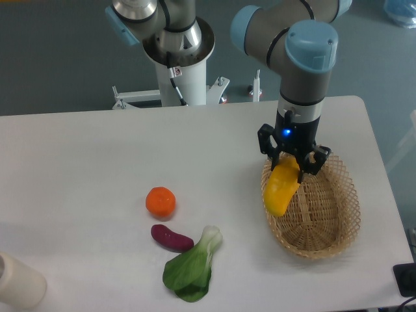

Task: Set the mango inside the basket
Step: 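Lift the yellow mango slightly out of the basket with the gripper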

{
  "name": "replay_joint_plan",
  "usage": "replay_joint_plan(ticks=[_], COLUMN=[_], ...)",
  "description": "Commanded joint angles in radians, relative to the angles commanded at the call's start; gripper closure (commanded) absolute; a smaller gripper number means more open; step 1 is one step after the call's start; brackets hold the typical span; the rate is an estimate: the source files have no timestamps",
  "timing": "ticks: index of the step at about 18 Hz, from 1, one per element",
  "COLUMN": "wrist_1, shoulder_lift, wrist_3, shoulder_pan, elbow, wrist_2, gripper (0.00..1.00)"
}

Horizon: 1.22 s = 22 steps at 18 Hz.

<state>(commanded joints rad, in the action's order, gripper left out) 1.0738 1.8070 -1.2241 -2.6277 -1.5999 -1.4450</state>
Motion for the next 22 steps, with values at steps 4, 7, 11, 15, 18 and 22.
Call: replay_joint_plan(ticks=[4,7,11,15,18,22], wrist_1=[0.002,0.003,0.005,0.008,0.002,-0.017], shoulder_lift=[-0.003,-0.023,-0.037,-0.038,-0.037,0.018], wrist_3=[0.000,-0.017,-0.076,-0.138,-0.218,-0.294], shoulder_pan=[-0.009,-0.043,-0.066,-0.097,-0.147,-0.199], elbow=[0.002,-0.008,-0.015,-0.025,-0.054,-0.055], wrist_2=[0.002,0.041,0.051,0.051,0.045,0.044], gripper=[0.45,0.45,0.45,0.45,0.45,0.45])
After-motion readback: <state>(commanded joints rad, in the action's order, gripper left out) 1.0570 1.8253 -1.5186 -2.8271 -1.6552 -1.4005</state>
